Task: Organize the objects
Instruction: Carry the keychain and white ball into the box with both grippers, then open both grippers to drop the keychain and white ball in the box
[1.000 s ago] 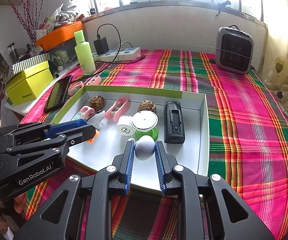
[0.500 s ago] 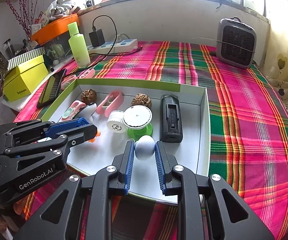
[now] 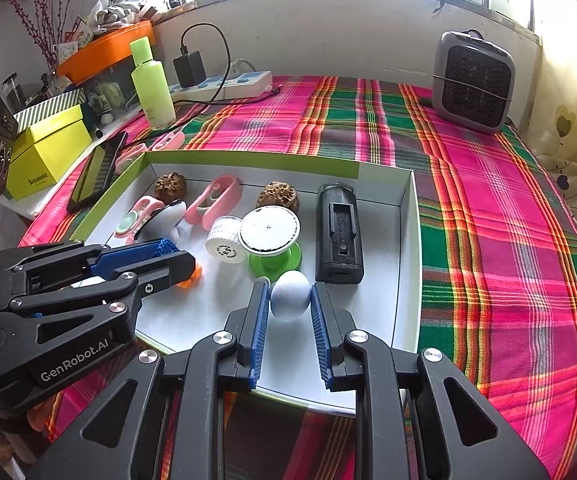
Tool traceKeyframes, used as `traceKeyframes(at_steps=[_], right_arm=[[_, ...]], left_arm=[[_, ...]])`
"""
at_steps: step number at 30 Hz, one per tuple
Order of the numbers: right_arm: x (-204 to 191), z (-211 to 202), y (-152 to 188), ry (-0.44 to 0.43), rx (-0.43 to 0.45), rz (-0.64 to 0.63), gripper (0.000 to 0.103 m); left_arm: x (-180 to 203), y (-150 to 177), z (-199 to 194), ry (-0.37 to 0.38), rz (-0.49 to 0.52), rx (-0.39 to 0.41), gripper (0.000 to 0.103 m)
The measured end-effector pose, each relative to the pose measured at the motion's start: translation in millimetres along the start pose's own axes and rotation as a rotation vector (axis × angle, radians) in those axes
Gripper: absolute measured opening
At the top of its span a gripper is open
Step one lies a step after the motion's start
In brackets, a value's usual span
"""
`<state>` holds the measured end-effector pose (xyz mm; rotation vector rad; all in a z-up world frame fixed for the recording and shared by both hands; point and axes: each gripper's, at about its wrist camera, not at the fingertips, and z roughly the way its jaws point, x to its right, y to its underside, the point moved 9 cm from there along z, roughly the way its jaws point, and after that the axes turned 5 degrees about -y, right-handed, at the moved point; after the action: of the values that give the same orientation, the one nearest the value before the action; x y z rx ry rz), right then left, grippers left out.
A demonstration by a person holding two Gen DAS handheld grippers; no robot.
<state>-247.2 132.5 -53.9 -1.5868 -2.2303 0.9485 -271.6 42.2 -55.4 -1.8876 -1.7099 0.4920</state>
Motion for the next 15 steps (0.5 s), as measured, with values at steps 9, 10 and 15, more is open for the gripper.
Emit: traceKeyframes(at_steps=[9, 10, 15], right_arm=[[-1.0, 0.3, 0.8, 0.003, -0.002, -0.003, 0.023], [-1.0, 0.2, 0.8, 0.001, -0.002, -0.001, 0.023], [-0.5, -1.0, 0.3, -0.012, 0.009, 0.009, 0.023]], left_arm=[[0.1, 0.3, 0.5, -0.002, 0.000, -0.002, 0.022], [-0.2, 0.5, 0.7, -0.003, 0.000, -0.003, 0.022], [-1.8, 0.5, 0.3, -0.016, 0.000, -0.006, 0.028]])
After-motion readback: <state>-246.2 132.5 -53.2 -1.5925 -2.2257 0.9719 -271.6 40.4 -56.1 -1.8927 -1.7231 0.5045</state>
